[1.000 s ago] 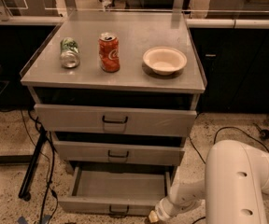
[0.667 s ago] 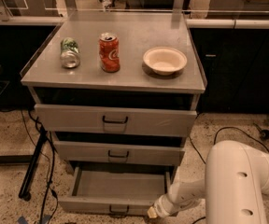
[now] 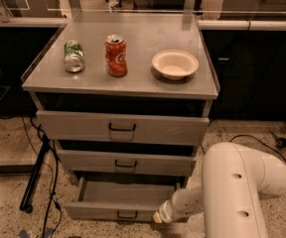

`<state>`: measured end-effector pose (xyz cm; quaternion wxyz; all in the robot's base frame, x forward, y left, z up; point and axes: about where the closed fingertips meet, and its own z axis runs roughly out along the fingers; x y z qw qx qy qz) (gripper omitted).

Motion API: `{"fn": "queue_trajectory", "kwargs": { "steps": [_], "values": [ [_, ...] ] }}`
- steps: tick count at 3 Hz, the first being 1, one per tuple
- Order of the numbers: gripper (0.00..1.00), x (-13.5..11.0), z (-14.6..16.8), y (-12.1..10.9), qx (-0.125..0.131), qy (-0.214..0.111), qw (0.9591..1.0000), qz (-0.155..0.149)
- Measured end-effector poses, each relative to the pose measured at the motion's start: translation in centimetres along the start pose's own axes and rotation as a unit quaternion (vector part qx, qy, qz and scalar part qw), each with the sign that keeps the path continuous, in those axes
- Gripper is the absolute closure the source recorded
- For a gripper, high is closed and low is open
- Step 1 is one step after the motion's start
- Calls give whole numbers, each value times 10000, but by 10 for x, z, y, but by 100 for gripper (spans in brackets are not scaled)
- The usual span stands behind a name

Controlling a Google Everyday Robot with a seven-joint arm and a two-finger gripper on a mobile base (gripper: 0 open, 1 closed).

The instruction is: Close bottom drawer

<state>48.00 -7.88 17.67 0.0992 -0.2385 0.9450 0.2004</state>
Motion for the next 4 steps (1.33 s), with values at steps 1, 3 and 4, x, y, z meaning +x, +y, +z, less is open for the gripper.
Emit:
{"fn": "queue_trajectory", "kwargs": {
  "steps": [1,3,4],
  "values": [
    [100,-25,7,-8,219,-69,9995,-207],
    [80,-43,7,-12,277,-182,9989,-318],
    [58,-43,7,-12,277,-182,9989,-318]
  ]
}}
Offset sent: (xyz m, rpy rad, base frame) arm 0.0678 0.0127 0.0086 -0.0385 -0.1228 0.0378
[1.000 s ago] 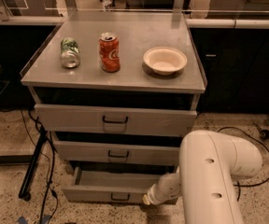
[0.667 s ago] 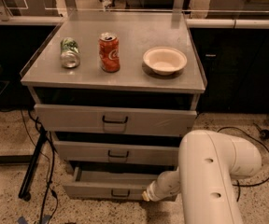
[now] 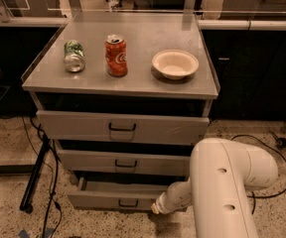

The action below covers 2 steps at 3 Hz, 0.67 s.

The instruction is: Close bottom drawer

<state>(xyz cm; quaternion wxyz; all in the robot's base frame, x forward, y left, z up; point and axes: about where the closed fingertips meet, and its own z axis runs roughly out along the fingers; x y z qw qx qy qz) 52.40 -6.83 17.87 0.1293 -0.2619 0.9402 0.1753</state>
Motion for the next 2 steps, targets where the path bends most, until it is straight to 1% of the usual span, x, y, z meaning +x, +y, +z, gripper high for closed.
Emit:
{"fn": "queue_trajectory", "kwargs": {
  "steps": [2],
  "values": [
    [11,0,0,0,0,0,10000,0]
  ]
}}
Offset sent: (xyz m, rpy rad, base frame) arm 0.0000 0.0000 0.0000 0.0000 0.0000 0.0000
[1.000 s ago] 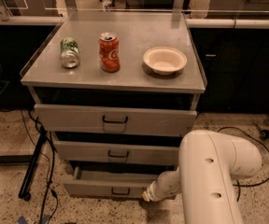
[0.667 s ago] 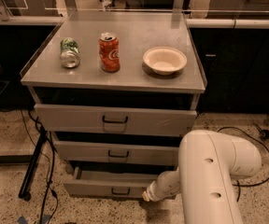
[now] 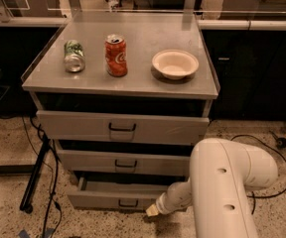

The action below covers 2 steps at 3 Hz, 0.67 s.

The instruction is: Close bottom drawer

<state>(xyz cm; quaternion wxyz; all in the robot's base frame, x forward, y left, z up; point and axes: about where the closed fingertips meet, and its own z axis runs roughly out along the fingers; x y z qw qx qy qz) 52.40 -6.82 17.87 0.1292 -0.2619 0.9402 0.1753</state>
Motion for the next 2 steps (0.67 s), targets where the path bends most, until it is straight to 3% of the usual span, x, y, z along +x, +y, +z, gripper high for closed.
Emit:
{"fn": "queue_trajectory", "kwargs": {
  "steps": [1,2],
  "values": [
    [0,0,0,0,0,0,10000,0],
    [0,0,0,0,0,0,10000,0]
  ]
}}
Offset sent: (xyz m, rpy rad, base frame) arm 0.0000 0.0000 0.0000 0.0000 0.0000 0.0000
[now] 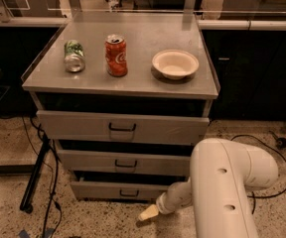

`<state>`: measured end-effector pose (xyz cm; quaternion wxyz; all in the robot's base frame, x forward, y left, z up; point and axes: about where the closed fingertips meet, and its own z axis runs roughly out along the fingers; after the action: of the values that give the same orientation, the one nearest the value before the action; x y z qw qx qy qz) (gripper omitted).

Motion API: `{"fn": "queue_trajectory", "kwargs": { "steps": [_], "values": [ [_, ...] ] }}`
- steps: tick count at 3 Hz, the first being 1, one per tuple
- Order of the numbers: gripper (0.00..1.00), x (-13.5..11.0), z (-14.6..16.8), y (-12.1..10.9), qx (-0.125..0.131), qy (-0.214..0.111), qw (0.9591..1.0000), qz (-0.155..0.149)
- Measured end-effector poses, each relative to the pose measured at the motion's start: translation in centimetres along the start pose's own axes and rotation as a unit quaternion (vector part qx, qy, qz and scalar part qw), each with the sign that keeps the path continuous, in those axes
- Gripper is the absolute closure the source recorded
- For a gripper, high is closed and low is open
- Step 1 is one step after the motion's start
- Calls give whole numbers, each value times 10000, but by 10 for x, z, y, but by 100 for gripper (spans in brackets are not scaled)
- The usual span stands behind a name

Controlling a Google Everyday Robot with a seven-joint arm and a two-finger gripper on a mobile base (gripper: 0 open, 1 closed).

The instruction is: Close bottom drawer

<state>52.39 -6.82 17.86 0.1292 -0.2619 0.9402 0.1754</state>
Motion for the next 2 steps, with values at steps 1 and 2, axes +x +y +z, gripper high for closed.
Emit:
{"fn": "queue_trajectory", "kwargs": {
  "steps": [1,2],
  "values": [
    [19,0,0,0,0,0,10000,0],
    [49,-2,1,-1,19,-9,10000,6]
  ]
}}
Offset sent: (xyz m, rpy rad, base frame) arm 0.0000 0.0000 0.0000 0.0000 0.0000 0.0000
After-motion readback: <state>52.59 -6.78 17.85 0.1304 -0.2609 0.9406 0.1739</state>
